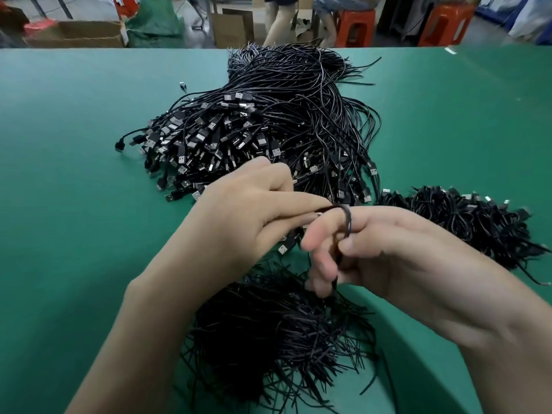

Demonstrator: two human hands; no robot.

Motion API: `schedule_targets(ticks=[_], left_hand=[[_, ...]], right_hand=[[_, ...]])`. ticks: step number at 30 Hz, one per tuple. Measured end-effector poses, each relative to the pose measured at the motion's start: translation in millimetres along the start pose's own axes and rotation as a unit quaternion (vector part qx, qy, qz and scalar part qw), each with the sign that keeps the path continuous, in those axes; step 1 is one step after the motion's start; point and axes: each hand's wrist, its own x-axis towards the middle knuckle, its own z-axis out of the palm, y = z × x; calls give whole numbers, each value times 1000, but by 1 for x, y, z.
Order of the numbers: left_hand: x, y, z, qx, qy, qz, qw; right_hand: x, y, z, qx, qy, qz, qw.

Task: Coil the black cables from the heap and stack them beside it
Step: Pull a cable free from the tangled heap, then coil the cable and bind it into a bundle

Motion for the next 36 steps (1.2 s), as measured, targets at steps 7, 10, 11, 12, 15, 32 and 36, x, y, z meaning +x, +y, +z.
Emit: schedule_targets(ticks=[7,10,11,12,15,32,36], left_hand=[[0,7,-7,-37,48,13,998],[2,8,-8,-50,78,10,996],[2,8,-7,-52,86,8,995],[2,8,-6,-59,93,4,994],[2,5,1,-111,97,-13,989],[7,47,8,-136,-73,-78,985],[5,40,9,-75,-120,-92,986]], right_hand=[[-42,3,-45,-88,179,18,980],[-43,4,-44,-124,167,35,978],[-41,4,-42,-124,169,35,977],[-39,5,-41,-108,156,32,981],[-38,3,-41,-9,94,13,995],[-42,-15,-31,180,200,-265,926],[-34,-10,-30,65,331,-342,877]])
